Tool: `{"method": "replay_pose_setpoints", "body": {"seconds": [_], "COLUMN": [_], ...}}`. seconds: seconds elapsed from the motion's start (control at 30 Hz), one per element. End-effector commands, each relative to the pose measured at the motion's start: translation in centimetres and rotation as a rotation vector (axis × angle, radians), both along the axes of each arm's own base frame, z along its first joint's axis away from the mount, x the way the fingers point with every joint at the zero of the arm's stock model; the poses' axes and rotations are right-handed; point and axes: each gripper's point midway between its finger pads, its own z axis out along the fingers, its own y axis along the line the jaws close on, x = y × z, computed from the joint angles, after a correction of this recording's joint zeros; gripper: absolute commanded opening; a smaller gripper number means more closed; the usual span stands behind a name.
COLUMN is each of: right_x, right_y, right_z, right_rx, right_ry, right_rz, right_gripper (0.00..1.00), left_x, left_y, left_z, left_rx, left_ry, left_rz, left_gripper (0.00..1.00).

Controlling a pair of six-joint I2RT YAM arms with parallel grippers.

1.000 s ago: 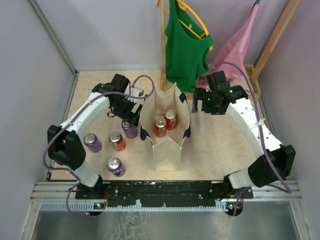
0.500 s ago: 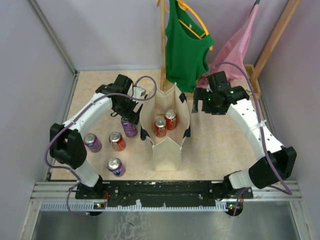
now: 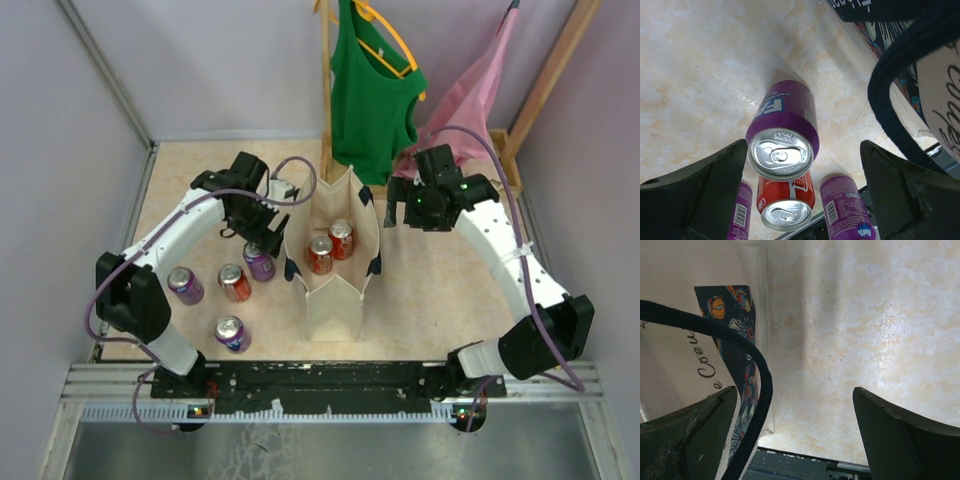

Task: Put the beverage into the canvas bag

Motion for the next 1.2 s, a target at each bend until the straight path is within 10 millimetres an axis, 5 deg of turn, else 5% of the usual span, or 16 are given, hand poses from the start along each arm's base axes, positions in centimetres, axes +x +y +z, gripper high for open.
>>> {"method": "replay_pose_setpoints", "body": {"seconds": [0.0,0.27,0.53,0.97,1.1,1.17], "right_x": [-0.1,-0.5,-0.7,-1.7,-2.0,-2.1], "right_y": [0.3,0.4,0.4,0.0,-0.2,-0.3], "right_z": [1.1,1.1,1.1,1.2,1.4,1.4], "right_rx": [0.032,0.049,0.059,0.062,0.063,0.063], "right_ry": [-0.049,-0.052,-0.054,-0.065,-0.069,-0.070], "right_rz": [0.000,-0.008,-0.008,-0.020,-0.024,-0.027], "right_gripper": [0.99,0.99,0.99,0.99,0.99,0.99], "left_x": [-1.1,-1.1,-3.1,-1.7,-1.6,-1.7], "left_y": [-0.3,0.0,1.6,0.9,0.8,0.9], "left_z": [1.2,1.9,-2.2,-3.6,-3.9,-3.9], "left_rx": [-0.023,-0.012,0.072,0.081,0.085,0.086], "left_ry": [-0.001,-0.019,0.069,0.056,0.058,0.062], "left_rz": [-0.032,-0.037,-0.046,-0.046,-0.051,-0.052], "left_gripper": [1.00,1.00,1.00,0.88,0.72,0.46]}}
